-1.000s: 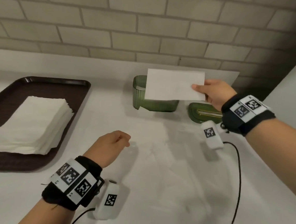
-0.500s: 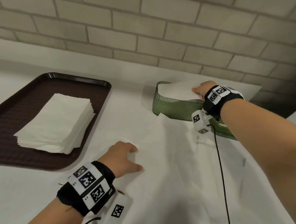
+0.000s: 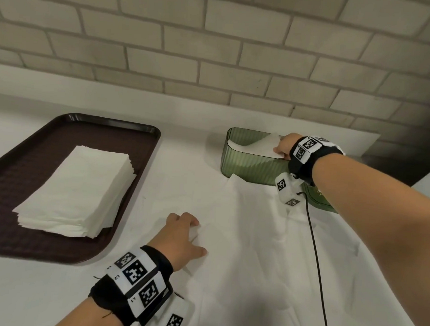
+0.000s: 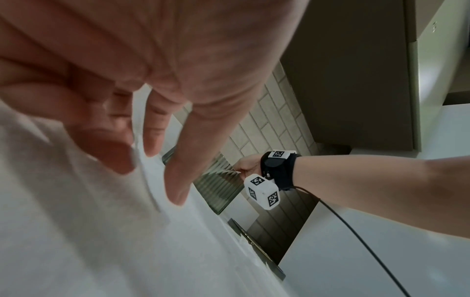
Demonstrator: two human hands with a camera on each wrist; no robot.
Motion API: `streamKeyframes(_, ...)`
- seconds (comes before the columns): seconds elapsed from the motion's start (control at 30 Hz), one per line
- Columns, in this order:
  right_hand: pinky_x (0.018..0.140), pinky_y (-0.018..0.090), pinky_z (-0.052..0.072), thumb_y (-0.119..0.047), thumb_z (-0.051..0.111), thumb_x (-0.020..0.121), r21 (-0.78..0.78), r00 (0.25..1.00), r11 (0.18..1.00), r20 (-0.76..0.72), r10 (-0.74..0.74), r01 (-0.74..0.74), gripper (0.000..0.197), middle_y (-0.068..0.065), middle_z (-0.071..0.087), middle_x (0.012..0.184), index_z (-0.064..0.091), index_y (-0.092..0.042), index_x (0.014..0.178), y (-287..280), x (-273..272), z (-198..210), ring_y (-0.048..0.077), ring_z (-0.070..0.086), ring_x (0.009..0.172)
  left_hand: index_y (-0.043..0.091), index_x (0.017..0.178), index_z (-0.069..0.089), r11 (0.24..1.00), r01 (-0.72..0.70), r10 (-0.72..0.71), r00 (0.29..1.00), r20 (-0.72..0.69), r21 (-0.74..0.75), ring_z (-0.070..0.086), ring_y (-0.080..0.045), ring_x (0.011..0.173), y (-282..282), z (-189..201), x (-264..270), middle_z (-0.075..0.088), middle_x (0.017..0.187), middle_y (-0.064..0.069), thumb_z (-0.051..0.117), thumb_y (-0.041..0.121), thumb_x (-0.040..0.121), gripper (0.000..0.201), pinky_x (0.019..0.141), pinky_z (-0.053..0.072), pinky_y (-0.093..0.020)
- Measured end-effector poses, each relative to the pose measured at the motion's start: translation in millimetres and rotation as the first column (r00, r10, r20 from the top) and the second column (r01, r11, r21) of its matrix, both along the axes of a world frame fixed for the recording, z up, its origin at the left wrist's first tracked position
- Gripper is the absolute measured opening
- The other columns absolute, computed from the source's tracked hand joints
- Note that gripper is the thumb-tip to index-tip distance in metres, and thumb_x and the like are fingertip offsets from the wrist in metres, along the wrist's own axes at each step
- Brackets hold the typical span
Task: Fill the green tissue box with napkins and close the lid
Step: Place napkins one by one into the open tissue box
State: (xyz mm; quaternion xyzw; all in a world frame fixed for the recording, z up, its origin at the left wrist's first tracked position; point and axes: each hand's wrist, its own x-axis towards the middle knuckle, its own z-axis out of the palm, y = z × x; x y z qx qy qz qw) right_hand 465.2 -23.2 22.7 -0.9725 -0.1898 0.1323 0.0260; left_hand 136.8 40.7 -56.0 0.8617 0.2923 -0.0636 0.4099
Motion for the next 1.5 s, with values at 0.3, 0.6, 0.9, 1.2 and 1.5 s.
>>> streamKeyframes(0.3, 0.081, 0.033, 0.048, -0.002, 0.049, 0.089, 0.108, 0.931, 0.964, 0.306, 0.199, -0.241, 0.035, 0.019, 0.056, 0.122, 0.053, -0.006, 0.124, -21, -1, 7, 0.035, 0.058, 0.106, 0.017, 0.118, 0.044, 0.999, -0.052, 0.052, 0.998, -0.03, 0.005, 0.05, -0.01, 0.085, -6, 0, 7, 0.047, 0.092, 0.008, 0.071, 0.022, 0.081, 0.046, 0.06, 0.036, -0.01)
streamKeyframes(0.6, 0.078, 0.026, 0.047, -0.016, 0.066, 0.083, 0.15, 0.804, 0.79, 0.116, 0.584, -0.595, 0.017, -0.002, 0.063, 0.085, 0.067, -0.018, 0.1, -89, -65, 25, 0.014, 0.056, 0.079, 0.016, 0.118, 0.053, 0.993, -0.073, 0.088, 0.98, -0.176, 0.092, 0.05, -0.013, 0.099, -7, 1, 8, 0.051, 0.104, 0.004, 0.065, 0.043, 0.082, 0.046, 0.087, 0.04, -0.021)
streamKeyframes(0.9, 0.068, 0.012, 0.042, -0.024, 0.081, 0.07, 0.011, 0.628, 0.671, -0.339, 0.7, -0.742, 0.032, -0.006, 0.065, 0.093, 0.064, -0.023, 0.097, -150, -107, -22, 0.009, 0.057, 0.082, 0.021, 0.09, 0.055, 0.964, -0.078, 0.126, 0.976, -0.176, 0.254, 0.051, -0.014, 0.084, -11, 16, 6, 0.052, 0.083, 0.007, 0.067, 0.038, 0.082, 0.022, 0.071, 0.037, -0.021)
streamKeyframes(1.2, 0.079, 0.031, 0.044, -0.03, 0.081, 0.067, -0.103, 0.564, 0.564, -0.323, 0.76, -0.82, 0.055, -0.006, 0.046, 0.098, 0.05, -0.022, 0.111, -174, -121, -43, 0.017, 0.048, 0.095, 0.022, 0.079, 0.059, 0.915, -0.191, 0.213, 0.977, -0.024, 0.356, 0.051, -0.014, 0.075, -11, 62, -8, 0.055, 0.074, 0.006, 0.07, 0.034, 0.081, 0.016, 0.063, 0.033, -0.025)
streamKeyframes(1.5, 0.086, 0.032, 0.038, -0.034, 0.077, 0.073, -0.207, 0.494, 0.449, -0.301, 0.816, -0.869, 0.05, 0.0, 0.043, 0.115, 0.055, -0.02, 0.115, -170, -127, -44, 0.019, 0.038, 0.109, 0.022, 0.079, 0.061, 0.898, -0.211, 0.18, 0.977, 0.115, 0.387, 0.057, -0.018, 0.08, -9, 113, -3, 0.061, 0.077, 0.004, 0.067, 0.031, 0.083, 0.011, 0.066, 0.038, -0.027)
